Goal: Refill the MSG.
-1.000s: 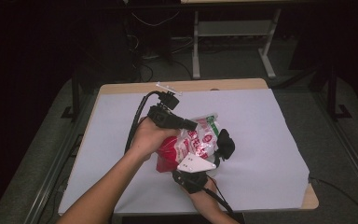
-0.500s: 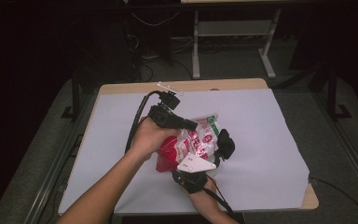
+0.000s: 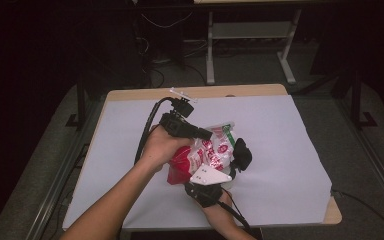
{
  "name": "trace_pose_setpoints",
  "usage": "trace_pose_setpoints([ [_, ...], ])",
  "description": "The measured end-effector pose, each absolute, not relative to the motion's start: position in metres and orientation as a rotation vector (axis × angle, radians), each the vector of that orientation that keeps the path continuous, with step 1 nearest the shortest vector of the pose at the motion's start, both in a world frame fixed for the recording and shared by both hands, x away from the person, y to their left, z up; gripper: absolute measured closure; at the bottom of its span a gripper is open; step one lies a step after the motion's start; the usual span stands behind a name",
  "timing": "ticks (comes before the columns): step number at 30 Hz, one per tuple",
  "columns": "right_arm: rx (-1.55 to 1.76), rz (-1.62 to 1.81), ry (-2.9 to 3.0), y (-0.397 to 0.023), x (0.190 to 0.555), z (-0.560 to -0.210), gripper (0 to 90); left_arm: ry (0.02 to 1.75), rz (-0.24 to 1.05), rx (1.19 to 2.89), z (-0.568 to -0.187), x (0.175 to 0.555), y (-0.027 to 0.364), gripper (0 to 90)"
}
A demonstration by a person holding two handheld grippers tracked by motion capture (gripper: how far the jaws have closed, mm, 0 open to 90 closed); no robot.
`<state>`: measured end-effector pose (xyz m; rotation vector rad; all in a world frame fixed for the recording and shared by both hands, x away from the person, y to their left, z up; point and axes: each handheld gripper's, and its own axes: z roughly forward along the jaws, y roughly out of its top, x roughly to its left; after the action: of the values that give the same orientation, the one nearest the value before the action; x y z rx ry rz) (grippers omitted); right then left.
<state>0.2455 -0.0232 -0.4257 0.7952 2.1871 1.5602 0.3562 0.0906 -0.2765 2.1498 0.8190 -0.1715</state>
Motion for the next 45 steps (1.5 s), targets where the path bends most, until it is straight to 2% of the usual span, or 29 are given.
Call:
trace_pose_setpoints([
  [45,0.794,1.574,2.179,-0.0238,0.2451,-0.4246,90.0,0.827,-0.157,2.167,-0.2749,0.3556,0.0856,89.9],
])
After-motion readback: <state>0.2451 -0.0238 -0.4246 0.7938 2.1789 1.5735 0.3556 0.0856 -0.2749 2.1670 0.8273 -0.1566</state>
